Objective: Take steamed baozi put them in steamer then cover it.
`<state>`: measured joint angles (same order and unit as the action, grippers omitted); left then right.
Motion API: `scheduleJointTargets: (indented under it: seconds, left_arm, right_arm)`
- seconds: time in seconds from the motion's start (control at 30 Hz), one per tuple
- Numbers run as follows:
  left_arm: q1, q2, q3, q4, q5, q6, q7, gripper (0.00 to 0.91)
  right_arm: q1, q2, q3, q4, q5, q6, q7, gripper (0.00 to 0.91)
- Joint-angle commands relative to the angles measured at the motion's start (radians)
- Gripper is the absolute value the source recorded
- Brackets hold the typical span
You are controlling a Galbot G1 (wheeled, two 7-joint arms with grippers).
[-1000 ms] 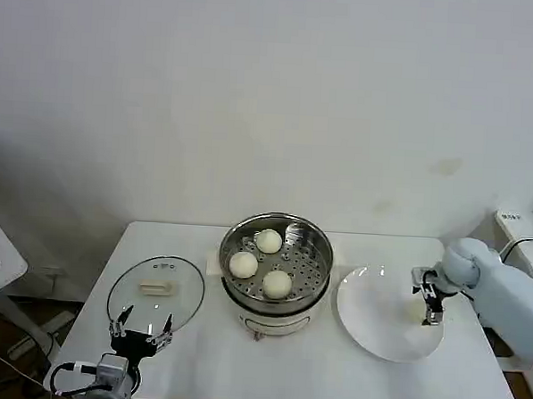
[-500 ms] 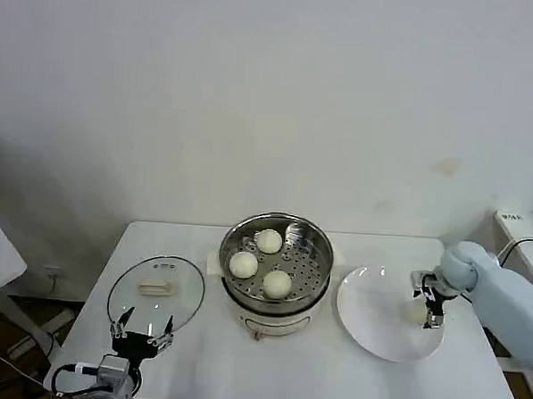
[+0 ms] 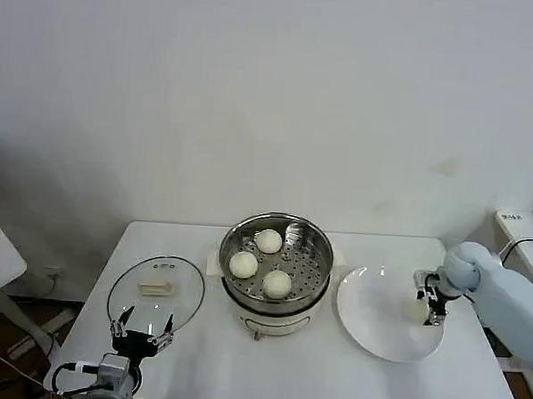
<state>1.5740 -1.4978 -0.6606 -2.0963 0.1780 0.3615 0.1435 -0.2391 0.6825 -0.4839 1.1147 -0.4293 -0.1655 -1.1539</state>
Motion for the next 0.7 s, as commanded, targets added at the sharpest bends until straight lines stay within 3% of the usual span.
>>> scheduleJointTargets:
  seconds: [0.03, 0.37, 0.5, 0.6, 0.7]
  left_arm:
    - [0.000, 0.001, 0.000, -0.001, 0.000, 0.001, 0.000, 0.907]
    - [-0.004, -0.003, -0.001, -0.007, 0.000, 0.000, 0.000, 0.907]
    - [-0.009, -0.009, -0.002, -0.007, -0.001, 0.000, 0.000, 0.907]
    - [-0.016, -0.021, -0.003, -0.006, -0.001, 0.000, -0.001, 0.907]
    - [-0.015, -0.018, -0.001, -0.010, -0.001, -0.001, -0.001, 0.907]
  right_arm:
    - [0.004, 0.000, 0.004, 0.001, 0.017, -0.004, 0.005, 0.655]
    - [0.134, -0.036, -0.057, 0.115, 0.157, -0.050, 0.035, 0.655]
    - [0.238, -0.041, -0.141, 0.182, 0.190, -0.081, 0.036, 0.655]
    - [0.368, -0.022, -0.244, 0.227, 0.285, -0.111, 0.040, 0.655]
    - [0.491, 0.014, -0.333, 0.243, 0.374, -0.123, 0.081, 0.655]
